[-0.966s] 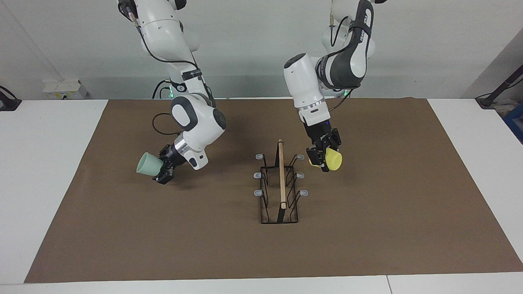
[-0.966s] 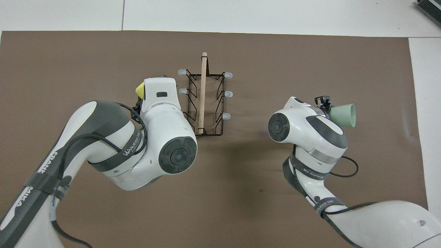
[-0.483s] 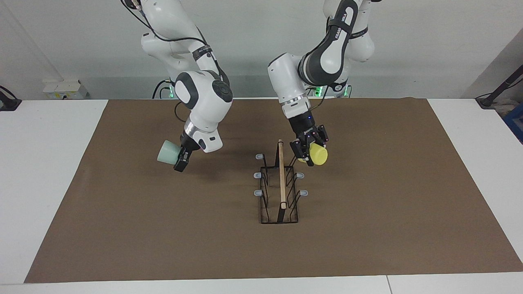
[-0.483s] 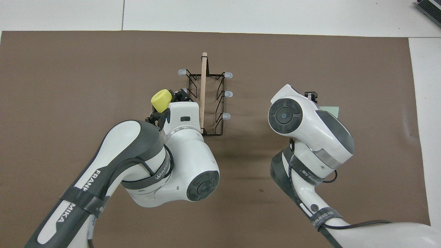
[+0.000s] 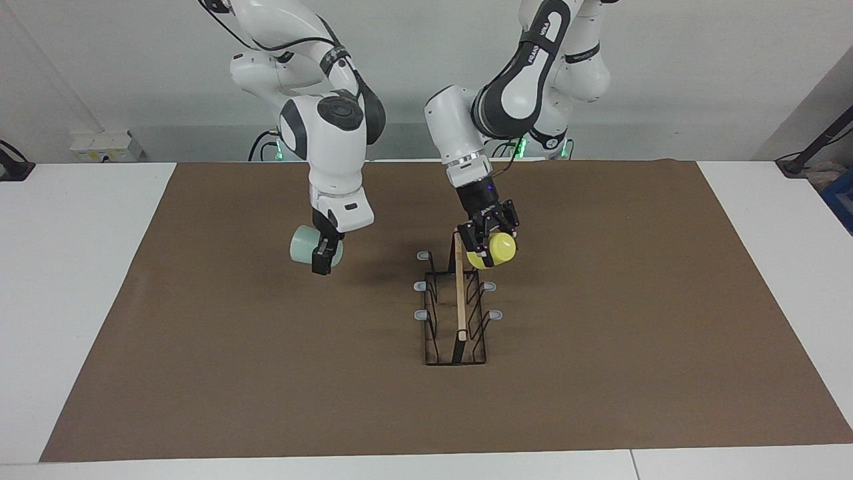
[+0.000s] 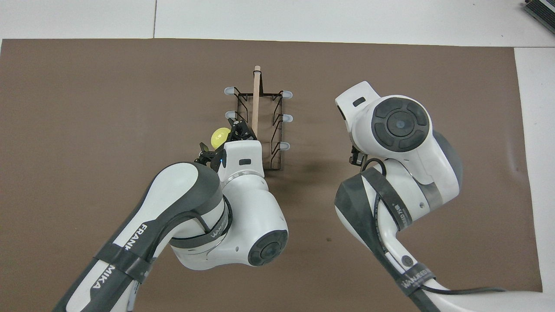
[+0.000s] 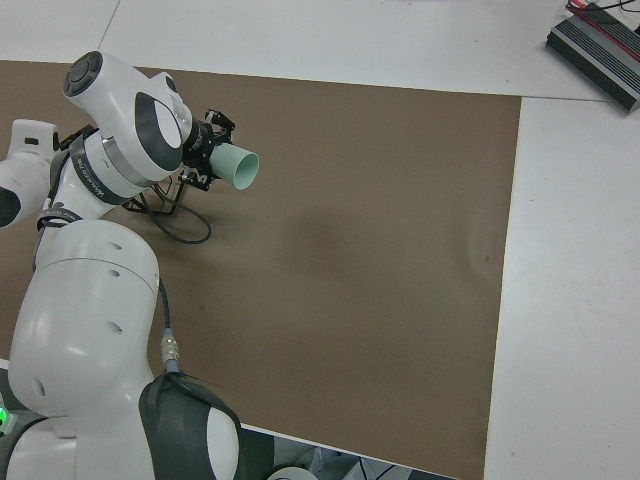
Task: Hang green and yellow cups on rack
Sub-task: 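Carry the yellow cup with the left gripper onto a rack peg, then release the yellow cup and withdraw the left gripper while the right gripper nears the rack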
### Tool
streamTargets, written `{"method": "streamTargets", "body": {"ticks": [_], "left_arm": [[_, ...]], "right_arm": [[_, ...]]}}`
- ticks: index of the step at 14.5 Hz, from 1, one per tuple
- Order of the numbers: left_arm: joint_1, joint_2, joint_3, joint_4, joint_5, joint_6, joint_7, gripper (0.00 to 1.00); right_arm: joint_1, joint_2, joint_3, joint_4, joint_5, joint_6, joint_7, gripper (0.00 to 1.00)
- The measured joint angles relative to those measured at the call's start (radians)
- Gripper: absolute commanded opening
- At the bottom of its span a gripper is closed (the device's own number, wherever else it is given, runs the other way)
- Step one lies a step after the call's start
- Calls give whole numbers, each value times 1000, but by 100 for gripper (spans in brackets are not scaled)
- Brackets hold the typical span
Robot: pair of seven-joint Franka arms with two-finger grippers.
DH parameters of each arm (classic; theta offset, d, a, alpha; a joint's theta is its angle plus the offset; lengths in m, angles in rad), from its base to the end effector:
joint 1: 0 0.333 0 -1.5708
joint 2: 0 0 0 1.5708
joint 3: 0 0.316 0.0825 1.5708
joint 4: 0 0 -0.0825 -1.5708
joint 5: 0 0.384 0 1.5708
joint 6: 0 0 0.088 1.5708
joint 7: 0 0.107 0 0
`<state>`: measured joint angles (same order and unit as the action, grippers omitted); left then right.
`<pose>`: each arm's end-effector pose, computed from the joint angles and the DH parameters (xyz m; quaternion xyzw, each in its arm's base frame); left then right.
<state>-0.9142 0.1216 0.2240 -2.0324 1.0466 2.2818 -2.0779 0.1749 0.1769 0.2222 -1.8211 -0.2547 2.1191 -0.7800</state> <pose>0.4687 -0.3644 0.4113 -0.8533 -0.3168 -0.4134 0.0243 0.5796 0.2233 0.4534 0.7938 0.5976 0.0442 0.1035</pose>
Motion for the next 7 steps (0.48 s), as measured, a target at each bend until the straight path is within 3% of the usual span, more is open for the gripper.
{"method": "streamTargets", "body": {"ticks": [7], "left_arm": [[-9, -30, 6, 11, -21, -1, 57, 100]], "right_arm": [[-21, -39, 0, 1, 366, 179, -131, 0]]}}
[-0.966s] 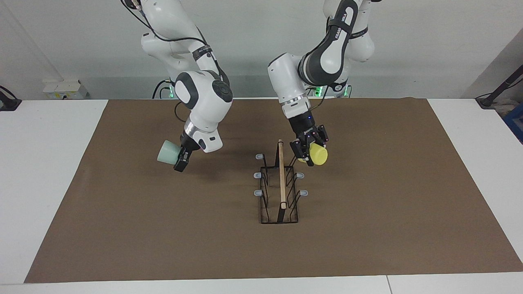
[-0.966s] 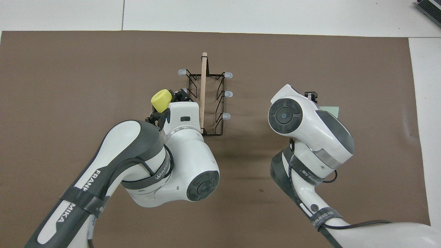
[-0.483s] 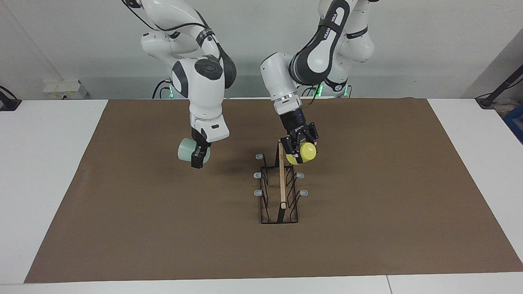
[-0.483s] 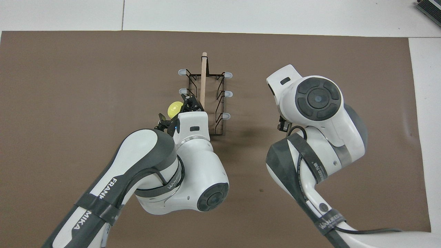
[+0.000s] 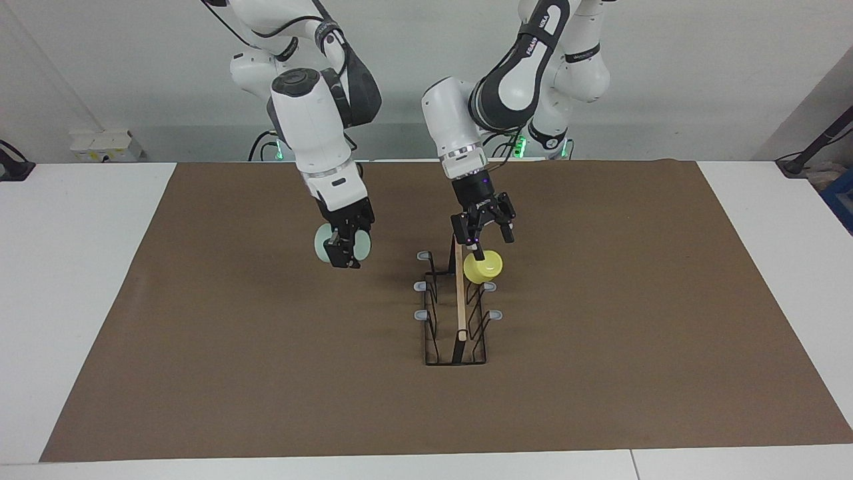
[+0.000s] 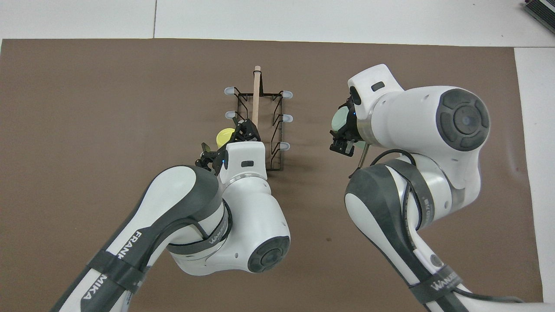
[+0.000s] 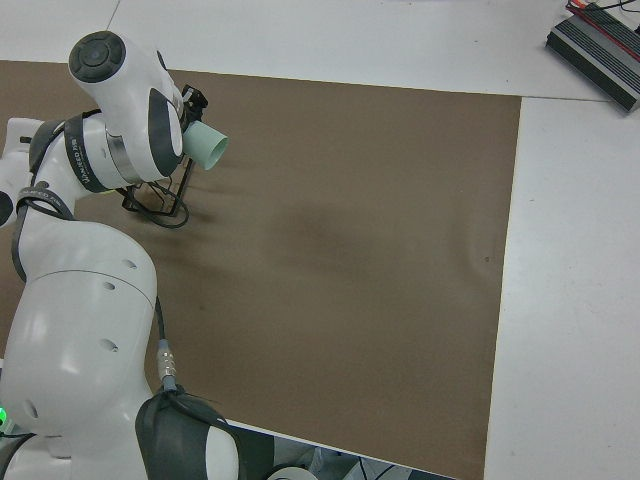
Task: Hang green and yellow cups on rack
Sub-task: 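Release the yellow cup and withdraw the left gripper while the right gripper nears the rack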
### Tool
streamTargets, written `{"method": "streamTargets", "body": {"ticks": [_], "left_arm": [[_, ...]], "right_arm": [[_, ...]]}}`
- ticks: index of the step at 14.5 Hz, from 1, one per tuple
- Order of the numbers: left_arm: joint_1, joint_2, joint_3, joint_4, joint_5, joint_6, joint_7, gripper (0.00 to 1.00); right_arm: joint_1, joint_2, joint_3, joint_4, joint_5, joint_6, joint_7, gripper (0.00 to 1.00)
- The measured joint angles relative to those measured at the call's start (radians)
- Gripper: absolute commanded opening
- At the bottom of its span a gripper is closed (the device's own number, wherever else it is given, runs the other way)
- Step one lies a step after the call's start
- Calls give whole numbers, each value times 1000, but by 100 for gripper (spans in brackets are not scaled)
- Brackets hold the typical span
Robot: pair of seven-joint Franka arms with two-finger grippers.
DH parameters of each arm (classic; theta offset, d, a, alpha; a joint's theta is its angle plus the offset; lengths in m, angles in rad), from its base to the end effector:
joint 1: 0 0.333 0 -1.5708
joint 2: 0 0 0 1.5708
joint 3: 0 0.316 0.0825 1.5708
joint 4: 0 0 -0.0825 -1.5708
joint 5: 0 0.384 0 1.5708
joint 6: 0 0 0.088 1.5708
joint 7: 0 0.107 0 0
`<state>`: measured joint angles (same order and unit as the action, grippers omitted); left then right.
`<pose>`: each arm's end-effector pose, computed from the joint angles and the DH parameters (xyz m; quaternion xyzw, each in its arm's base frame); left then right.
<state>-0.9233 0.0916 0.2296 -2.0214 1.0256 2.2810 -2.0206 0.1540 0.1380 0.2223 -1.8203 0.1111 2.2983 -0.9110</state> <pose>0.4672 -0.3655 0.4335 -0.8581 -0.3049 -0.4127 0.0165 0.5874 0.2279 0.4966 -0.8060 -0.5636 -0.1805 0.0148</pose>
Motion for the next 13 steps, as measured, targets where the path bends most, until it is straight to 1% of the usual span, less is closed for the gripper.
{"method": "streamTargets", "body": {"ticks": [1, 3, 7, 10, 13], "left_arm": [[12, -10, 6, 9, -41, 0, 72, 100], [65, -23, 12, 44, -159, 0, 273, 100], [239, -32, 17, 99, -345, 2, 667, 100], [373, -45, 20, 122, -547, 2, 1074, 100], [510, -72, 24, 145, -795, -10, 1506, 100]], "right_arm": [[2, -3, 2, 0, 39, 25, -1, 0], [21, -5, 6, -6, 113, 98, -1, 0], [108, -5, 10, -65, 314, 334, -1, 0], [166, -3, 10, -117, 408, 505, -1, 0], [221, 13, 11, -149, 497, 642, -1, 0]]}}
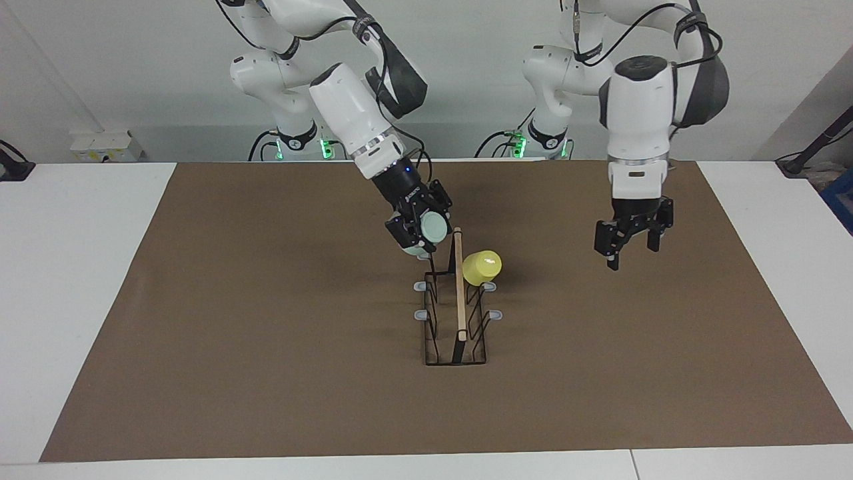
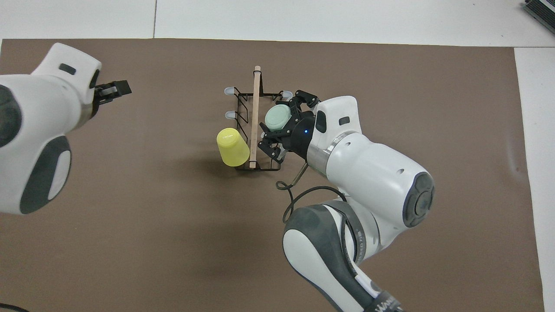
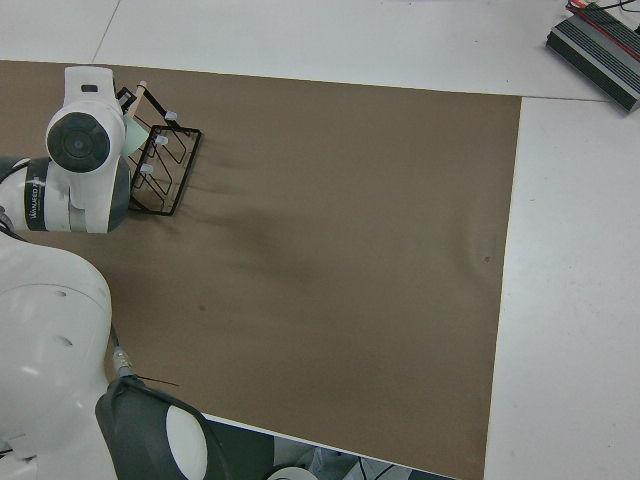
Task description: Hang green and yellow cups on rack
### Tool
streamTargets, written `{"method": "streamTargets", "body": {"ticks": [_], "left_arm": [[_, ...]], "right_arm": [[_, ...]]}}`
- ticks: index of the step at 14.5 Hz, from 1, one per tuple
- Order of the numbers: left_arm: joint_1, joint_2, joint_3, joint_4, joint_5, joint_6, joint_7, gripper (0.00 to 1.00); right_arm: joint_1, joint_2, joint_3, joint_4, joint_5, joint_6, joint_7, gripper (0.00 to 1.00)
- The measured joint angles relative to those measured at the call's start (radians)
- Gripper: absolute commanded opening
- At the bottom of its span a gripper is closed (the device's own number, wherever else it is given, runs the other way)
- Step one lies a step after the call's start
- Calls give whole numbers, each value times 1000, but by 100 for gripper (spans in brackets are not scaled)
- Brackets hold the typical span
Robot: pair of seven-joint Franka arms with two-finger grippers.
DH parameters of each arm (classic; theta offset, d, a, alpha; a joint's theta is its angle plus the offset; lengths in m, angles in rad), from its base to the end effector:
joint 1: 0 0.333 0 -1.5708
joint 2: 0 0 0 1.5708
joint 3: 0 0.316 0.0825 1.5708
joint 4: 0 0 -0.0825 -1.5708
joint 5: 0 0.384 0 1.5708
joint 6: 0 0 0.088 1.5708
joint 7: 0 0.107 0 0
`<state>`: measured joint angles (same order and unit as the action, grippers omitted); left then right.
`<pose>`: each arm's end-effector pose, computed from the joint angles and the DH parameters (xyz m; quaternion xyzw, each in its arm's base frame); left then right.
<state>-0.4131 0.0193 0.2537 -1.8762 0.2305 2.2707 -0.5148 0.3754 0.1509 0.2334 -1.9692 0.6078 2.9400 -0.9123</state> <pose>0.5932 -0.0906 0.5367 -0.9703 -0.1165 -0.2089 0.0355 0.5429 0.3249 0.4855 -0.8049 -0.4175 -0.4019 0.1277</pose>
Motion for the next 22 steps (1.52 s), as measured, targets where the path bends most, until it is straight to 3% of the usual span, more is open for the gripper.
{"method": "streamTargets", "body": {"ticks": [4, 8, 14, 18, 22], "left_arm": [[115, -28, 4, 85, -181, -184, 376, 100], [195, -29, 5, 175, -244, -350, 574, 100], [211, -28, -6, 203, -250, -508, 615, 100], [216, -29, -23, 252, -250, -597, 636, 100], [307, -29, -142, 273, -249, -643, 656, 100]], "right_arm": [[42, 48, 0, -27, 37, 126, -1, 0], [41, 64, 0, -62, 37, 180, -5, 0], [42, 79, 17, -82, 74, 224, -8, 0], [42, 83, 65, -81, 164, 275, -23, 0], [35, 83, 90, -61, 201, 284, -23, 0]]}}
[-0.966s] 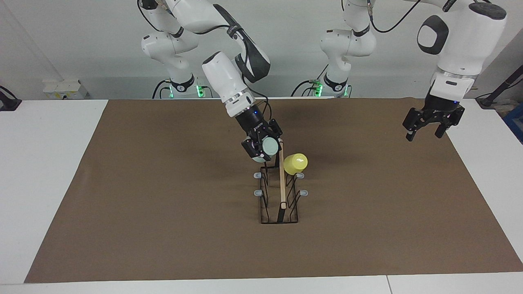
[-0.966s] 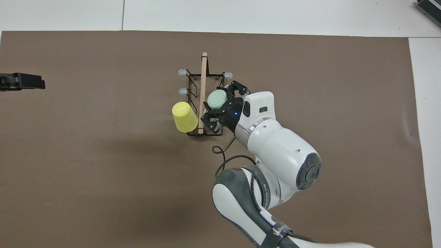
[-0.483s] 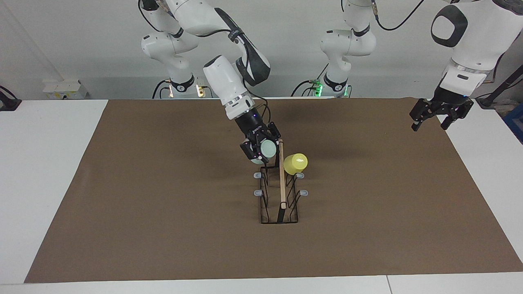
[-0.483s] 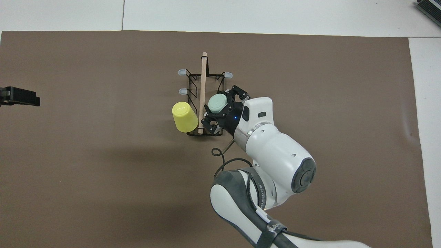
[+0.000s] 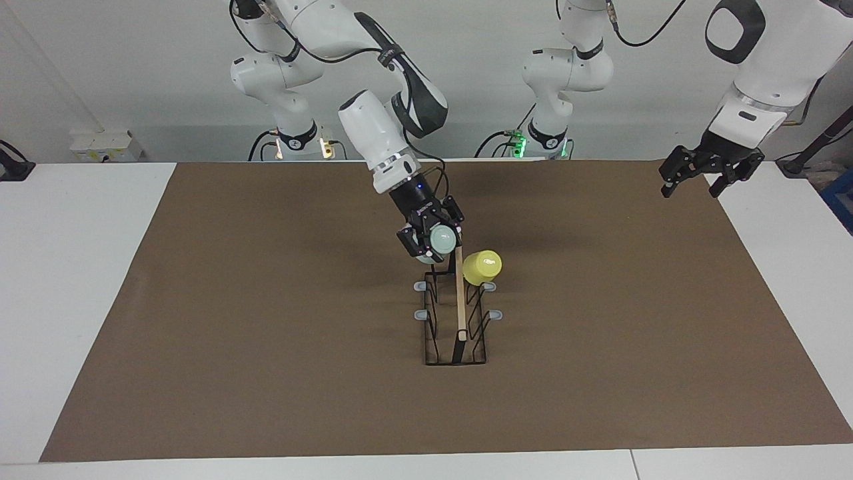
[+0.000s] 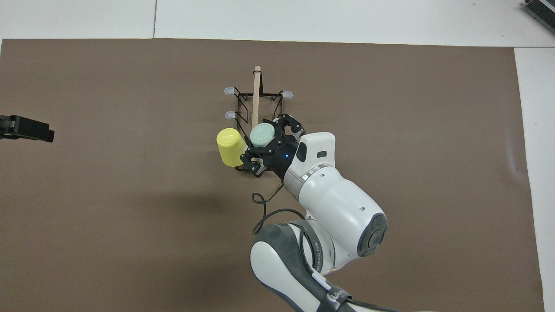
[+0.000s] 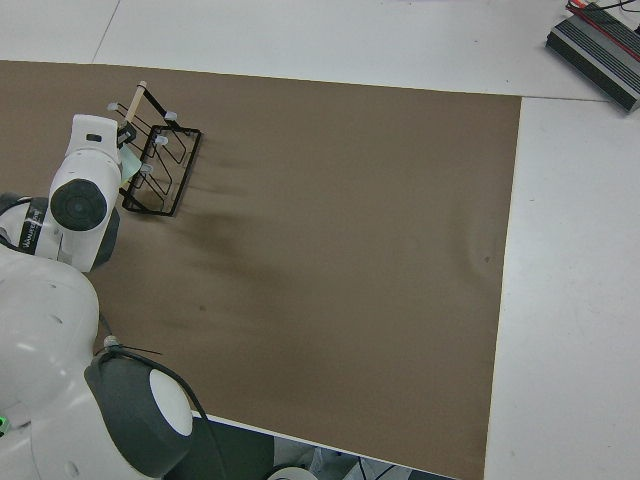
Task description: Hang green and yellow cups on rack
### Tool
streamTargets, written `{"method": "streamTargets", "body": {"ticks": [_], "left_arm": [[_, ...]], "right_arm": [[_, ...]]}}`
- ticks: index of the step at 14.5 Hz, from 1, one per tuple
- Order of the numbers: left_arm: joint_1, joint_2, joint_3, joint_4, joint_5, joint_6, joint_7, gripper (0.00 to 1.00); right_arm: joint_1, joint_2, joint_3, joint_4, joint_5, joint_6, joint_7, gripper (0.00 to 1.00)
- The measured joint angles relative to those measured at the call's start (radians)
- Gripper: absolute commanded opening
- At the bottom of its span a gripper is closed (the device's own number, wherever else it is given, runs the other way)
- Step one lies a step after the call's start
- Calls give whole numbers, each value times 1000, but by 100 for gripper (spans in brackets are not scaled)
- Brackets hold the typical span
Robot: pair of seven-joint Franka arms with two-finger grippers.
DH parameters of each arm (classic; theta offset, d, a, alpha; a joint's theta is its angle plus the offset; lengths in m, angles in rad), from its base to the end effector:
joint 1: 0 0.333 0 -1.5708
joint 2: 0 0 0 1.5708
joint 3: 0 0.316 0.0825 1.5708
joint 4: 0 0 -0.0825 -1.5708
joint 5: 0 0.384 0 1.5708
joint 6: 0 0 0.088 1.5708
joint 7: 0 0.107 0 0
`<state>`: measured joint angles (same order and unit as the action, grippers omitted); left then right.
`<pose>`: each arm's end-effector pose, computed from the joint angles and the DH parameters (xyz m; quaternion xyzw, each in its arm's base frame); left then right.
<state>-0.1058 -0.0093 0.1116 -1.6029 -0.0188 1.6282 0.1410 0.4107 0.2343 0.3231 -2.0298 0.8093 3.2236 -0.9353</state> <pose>0.5570 0.0016 0.6196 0.9975 -0.0672 0.0179 0.0086 0.5147 0.3534 0.4288 -0.8230 -0.3408 -0.4324 0.1400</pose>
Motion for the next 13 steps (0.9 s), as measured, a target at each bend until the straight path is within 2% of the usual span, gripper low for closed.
{"method": "streamTargets", "body": {"ticks": [1, 4, 10, 11, 13], "left_arm": [[11, 0, -17, 4, 0, -10, 0, 100], [24, 0, -47, 5, 0, -18, 0, 100], [24, 1, -58, 5, 0, -17, 0, 100], [24, 1, -59, 4, 0, -17, 0, 100], [24, 3, -60, 2, 0, -17, 0, 100]], "right_arm": [[-13, 0, 0, 19, 0, -42, -3, 0], [-91, -1, 0, 112, 1, -267, -88, 0], [-255, -3, -1, 220, 7, -669, -184, 0], [-280, -3, 0, 234, 44, -721, -207, 0], [-317, -4, 0, 261, 202, -794, -295, 0]]}}
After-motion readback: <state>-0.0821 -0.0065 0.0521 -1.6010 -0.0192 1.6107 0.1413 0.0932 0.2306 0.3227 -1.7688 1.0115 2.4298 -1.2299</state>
